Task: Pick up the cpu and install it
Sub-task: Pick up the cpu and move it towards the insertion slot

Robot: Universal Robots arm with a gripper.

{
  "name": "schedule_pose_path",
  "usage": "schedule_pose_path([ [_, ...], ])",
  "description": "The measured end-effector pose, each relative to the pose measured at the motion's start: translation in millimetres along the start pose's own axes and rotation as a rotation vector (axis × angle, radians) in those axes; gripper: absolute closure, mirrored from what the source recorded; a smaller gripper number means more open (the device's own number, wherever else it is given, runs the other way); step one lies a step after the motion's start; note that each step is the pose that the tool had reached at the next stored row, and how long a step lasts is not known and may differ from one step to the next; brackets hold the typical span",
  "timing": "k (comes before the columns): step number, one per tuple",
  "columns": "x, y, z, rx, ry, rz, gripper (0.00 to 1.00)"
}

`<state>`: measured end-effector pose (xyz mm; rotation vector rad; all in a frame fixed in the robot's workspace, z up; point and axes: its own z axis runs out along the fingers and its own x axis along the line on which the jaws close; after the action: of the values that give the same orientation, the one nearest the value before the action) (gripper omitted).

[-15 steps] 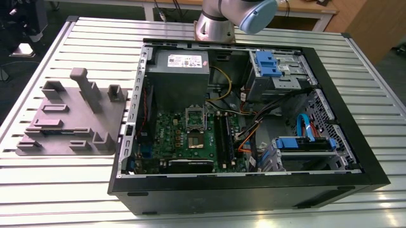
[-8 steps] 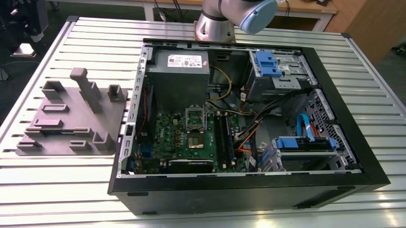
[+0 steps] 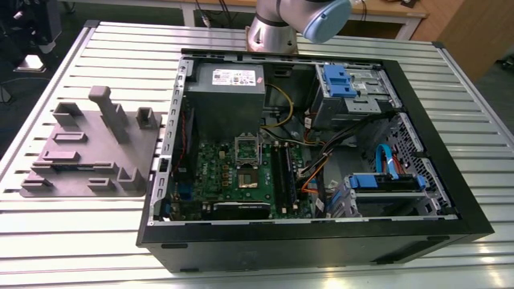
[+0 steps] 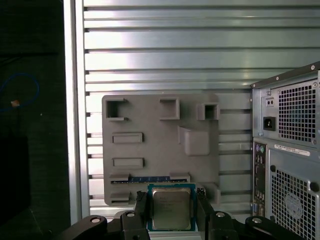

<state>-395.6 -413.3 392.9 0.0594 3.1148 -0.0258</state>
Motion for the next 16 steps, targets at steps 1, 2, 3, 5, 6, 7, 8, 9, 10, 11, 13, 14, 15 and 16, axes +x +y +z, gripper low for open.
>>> schedule_pose_path([
  [1, -0.8, 0.0, 0.0, 0.0001, 0.0002, 0.0, 0.53],
  [2, -1.9, 0.0, 0.0, 0.0001, 0.0002, 0.0, 0.53],
  [3, -3.2, 0.1, 0.1, 0.0001, 0.0002, 0.0, 0.53],
  [5, -5.6, 0.2, 0.1, 0.0001, 0.0002, 0.0, 0.53],
  [6, -6.6, 0.2, 0.2, 0.0001, 0.0001, 0.0, 0.53],
  [7, -7.5, 0.3, 0.2, 0.0001, 0.0001, 0.0, 0.53],
  [8, -8.4, 0.3, 0.2, 0.0001, 0.0001, 0.0, 0.53],
  [9, -9.4, 0.3, 0.3, 0.0001, 0.0001, 0.0, 0.53],
  [10, -10.1, 0.4, 0.3, 0.0001, 0.0002, 0.0, 0.53],
  [11, -10.7, 0.4, 0.2, 0.0002, 0.0002, 0.0, 0.53],
  [13, -11.9, 0.5, 0.3, 0.0001, 0.0002, 0.0, 0.53],
  [14, -12.7, 0.5, 0.4, 0.0001, 0.0002, 0.0, 0.53],
  [15, -13.4, 0.5, 0.4, 0.0001, 0.0001, 0.0, 0.53],
  [16, -14.1, 0.5, 0.4, 0.0001, 0.0002, 0.0, 0.53],
])
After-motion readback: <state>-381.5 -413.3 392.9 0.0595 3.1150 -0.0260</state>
